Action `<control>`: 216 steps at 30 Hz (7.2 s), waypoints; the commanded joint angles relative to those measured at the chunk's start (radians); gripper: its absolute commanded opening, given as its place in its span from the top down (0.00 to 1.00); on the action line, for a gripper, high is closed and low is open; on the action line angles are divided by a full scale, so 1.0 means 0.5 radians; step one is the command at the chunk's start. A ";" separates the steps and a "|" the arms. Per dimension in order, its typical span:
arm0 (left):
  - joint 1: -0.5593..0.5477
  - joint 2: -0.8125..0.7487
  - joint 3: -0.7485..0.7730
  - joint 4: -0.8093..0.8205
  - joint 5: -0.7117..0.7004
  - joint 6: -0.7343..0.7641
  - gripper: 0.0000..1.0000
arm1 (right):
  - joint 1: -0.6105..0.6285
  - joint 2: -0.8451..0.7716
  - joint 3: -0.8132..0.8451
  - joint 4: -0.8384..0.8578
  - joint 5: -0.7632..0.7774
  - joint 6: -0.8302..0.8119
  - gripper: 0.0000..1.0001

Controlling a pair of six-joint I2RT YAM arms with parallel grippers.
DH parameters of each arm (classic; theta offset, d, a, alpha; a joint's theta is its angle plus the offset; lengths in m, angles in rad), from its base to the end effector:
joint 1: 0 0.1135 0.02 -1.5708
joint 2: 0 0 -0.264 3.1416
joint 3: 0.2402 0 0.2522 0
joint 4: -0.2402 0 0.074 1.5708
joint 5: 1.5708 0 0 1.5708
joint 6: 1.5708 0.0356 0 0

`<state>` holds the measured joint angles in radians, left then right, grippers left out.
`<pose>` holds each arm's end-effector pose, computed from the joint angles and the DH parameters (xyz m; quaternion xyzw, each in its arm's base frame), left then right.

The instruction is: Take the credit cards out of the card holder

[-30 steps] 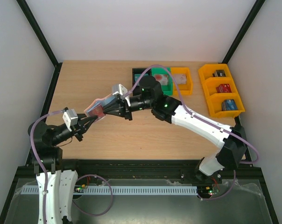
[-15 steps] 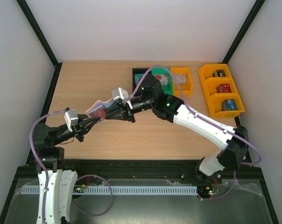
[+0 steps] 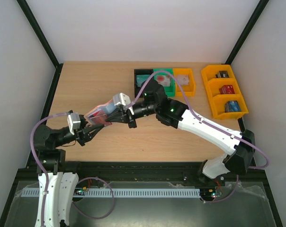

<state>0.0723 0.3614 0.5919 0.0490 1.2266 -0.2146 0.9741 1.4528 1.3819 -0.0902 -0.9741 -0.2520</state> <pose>0.0827 -0.0276 0.3450 0.3847 0.5527 -0.3919 0.6269 0.1612 0.2898 0.4031 -0.6353 0.3761 0.5358 0.4097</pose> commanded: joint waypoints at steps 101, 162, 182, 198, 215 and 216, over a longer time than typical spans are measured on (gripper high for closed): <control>-0.010 -0.111 0.041 -0.273 -0.156 0.183 0.98 | -0.245 -0.217 -0.014 -0.394 0.658 -0.168 0.98; 0.079 -0.503 -0.611 -0.161 -2.112 -0.543 0.98 | -2.035 -0.525 -0.455 -0.019 1.641 2.233 0.98; 0.086 -0.483 -0.613 -0.155 -2.112 -0.550 0.98 | -2.422 -0.263 -0.802 0.327 2.218 3.698 0.99; 0.120 -0.457 -0.631 -0.135 -2.086 -0.552 0.98 | -2.429 0.671 -0.121 0.179 2.209 4.607 0.98; 0.152 -0.386 -0.619 -0.147 -2.088 -0.546 0.98 | -2.433 0.963 -0.077 0.034 2.360 4.983 0.98; 0.153 -0.383 -0.618 -0.150 -2.090 -0.543 0.98 | -2.434 0.973 -0.081 0.035 2.363 4.999 0.99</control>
<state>0.1410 0.1654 0.2802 -0.0689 0.1795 -0.4839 -0.2375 1.9099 1.3518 -0.0265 0.1356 2.0731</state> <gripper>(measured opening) 0.064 0.016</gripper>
